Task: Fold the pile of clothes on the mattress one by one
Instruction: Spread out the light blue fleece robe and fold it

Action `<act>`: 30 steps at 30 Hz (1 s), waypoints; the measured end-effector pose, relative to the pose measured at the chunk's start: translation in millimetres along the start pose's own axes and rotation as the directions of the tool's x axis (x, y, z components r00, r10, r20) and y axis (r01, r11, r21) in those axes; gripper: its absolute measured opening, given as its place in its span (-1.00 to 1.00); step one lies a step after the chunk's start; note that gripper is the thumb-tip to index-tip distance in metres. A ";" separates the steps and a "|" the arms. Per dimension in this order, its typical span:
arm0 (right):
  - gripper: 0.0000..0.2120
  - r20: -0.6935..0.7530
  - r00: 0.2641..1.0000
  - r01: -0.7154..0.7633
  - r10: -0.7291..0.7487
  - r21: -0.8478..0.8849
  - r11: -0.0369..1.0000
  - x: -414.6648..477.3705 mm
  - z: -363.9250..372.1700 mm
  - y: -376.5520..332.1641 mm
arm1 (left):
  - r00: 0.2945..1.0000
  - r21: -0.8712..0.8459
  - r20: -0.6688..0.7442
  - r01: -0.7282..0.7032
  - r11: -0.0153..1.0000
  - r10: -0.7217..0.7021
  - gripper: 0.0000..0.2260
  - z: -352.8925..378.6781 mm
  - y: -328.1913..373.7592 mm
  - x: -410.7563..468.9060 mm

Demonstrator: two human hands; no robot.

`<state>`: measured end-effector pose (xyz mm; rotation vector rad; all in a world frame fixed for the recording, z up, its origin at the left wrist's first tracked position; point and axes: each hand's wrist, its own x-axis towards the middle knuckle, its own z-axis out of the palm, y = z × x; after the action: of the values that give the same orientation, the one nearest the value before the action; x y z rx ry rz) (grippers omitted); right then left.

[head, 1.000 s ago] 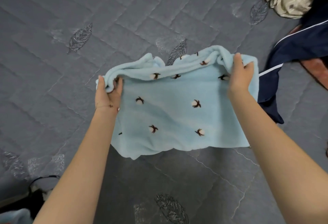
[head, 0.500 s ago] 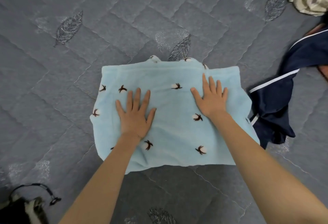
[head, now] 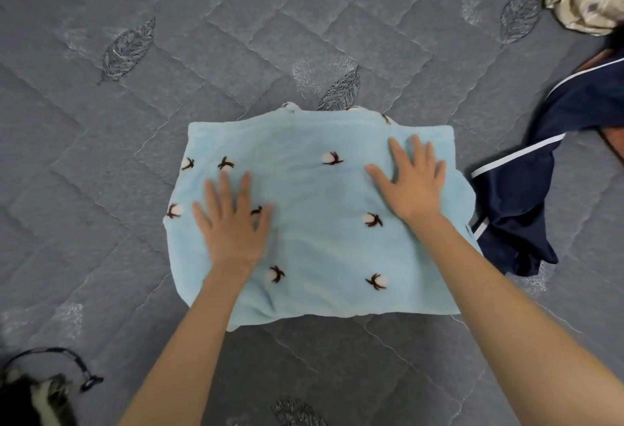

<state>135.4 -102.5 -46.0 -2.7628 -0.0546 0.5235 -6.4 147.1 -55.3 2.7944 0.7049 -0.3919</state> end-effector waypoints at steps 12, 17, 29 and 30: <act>-0.15 0.038 0.945 -0.277 0.326 0.626 0.729 -129.3 -1.4 52.1 | 0.935 -0.888 0.219 0.310 0.341 -0.279 -0.60 -2.3 -57.1 -105.2; -0.32 0.066 0.948 -0.266 0.311 0.701 0.662 -160.8 13.8 60.6 | 0.927 -0.944 0.249 0.296 0.142 -0.279 -0.52 -2.5 -46.3 -115.7; -0.27 0.611 0.737 -0.676 0.289 0.661 0.328 -300.2 38.4 123.9 | 0.725 -0.821 0.390 0.553 0.143 -0.567 -0.61 14.3 -140.4 -239.9; -0.28 0.642 0.717 -0.696 0.272 0.640 0.325 -313.6 43.3 124.8 | 0.712 -0.809 0.389 0.568 0.153 -0.584 -0.64 14.7 -149.0 -247.2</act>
<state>-175.4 -237.6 -15.0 -1.5328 0.8040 0.9793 -292.1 164.7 -15.6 1.3614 1.4649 -0.0261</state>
